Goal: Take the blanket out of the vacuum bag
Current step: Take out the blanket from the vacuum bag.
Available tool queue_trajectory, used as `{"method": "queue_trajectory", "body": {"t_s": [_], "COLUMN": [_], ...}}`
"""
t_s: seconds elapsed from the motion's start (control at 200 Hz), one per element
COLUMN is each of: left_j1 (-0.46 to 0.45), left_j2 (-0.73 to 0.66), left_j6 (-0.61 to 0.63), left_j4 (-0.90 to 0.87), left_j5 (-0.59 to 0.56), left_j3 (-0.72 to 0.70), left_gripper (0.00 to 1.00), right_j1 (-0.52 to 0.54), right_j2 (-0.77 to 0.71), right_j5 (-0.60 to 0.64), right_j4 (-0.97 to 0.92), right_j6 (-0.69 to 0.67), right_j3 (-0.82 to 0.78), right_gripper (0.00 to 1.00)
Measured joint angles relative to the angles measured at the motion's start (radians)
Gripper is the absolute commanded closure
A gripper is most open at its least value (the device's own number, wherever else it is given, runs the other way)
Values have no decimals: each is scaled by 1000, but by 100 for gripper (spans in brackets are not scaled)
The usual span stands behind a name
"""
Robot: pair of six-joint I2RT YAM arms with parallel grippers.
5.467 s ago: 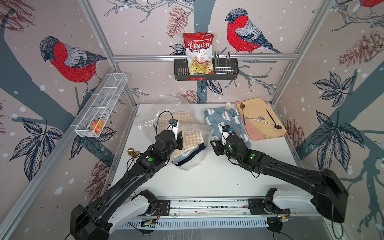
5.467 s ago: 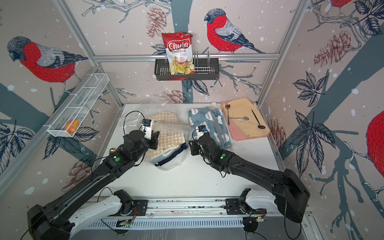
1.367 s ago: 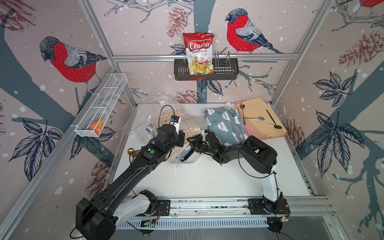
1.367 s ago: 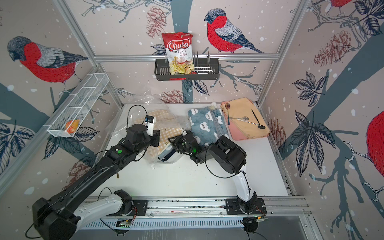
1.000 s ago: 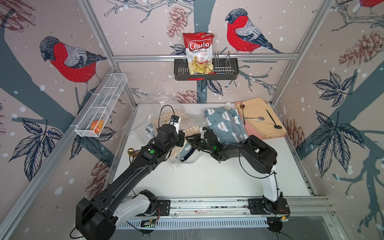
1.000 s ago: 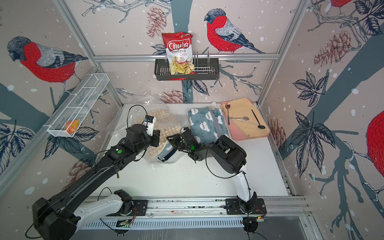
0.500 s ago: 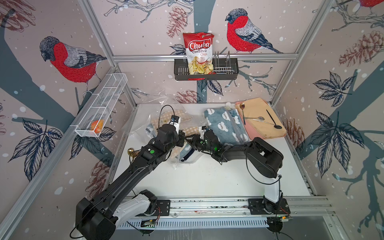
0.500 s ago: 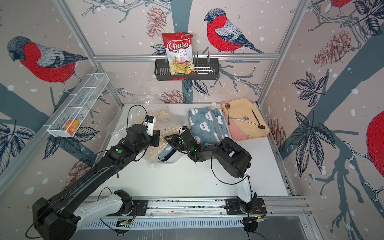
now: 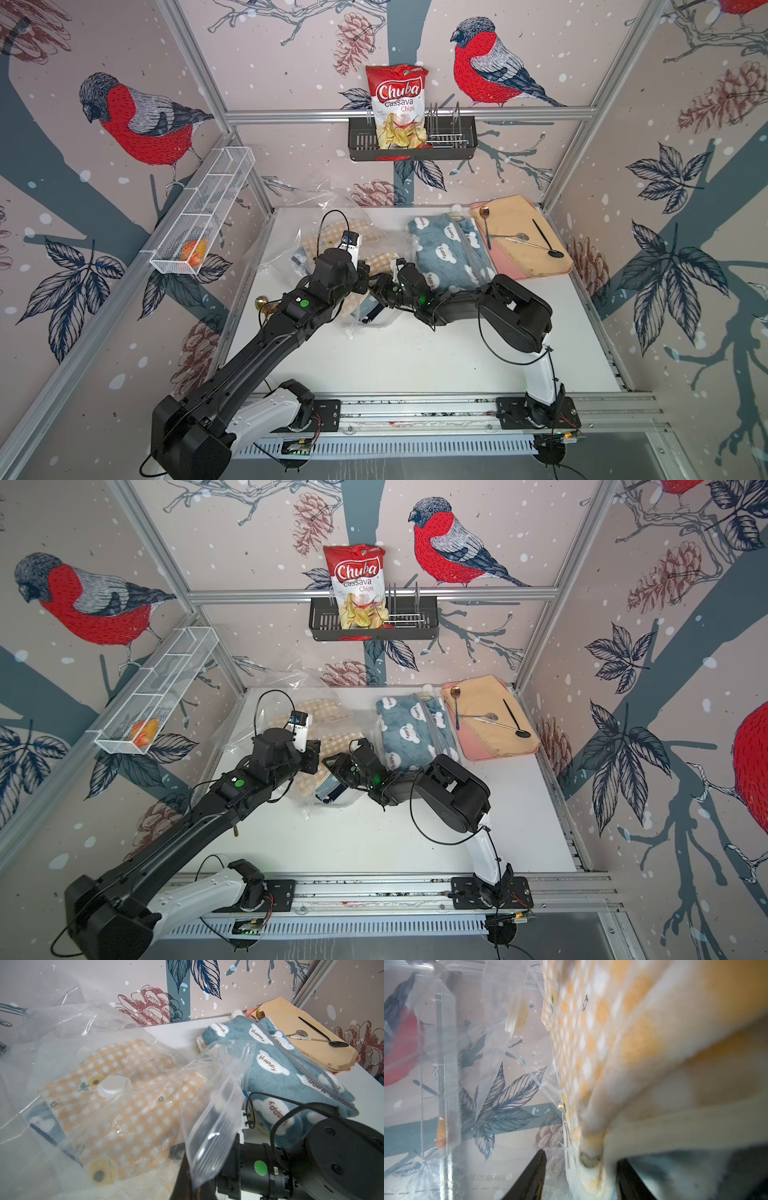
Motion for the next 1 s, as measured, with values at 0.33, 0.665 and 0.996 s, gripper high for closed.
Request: {"method": "queue_trajectory", "body": {"t_s": [0.33,0.665,0.996], "left_j1": [0,0,-2], "left_j2": [-2,-2,-2], "left_j6": [0,0,0], "left_j4": [0,0,0], "left_j5": [2,2,3], "left_j3": [0,0,0], "left_gripper": [100,100,100], "right_j1": [2,2,-2], "right_j2": [-18,-47,-21], "right_j5": [15,14,6], "right_j4": [-40,-32,-32], "right_j6": [-17,-55,-29], "right_j3": [42,55,-10], "right_gripper": [80,71,51]}}
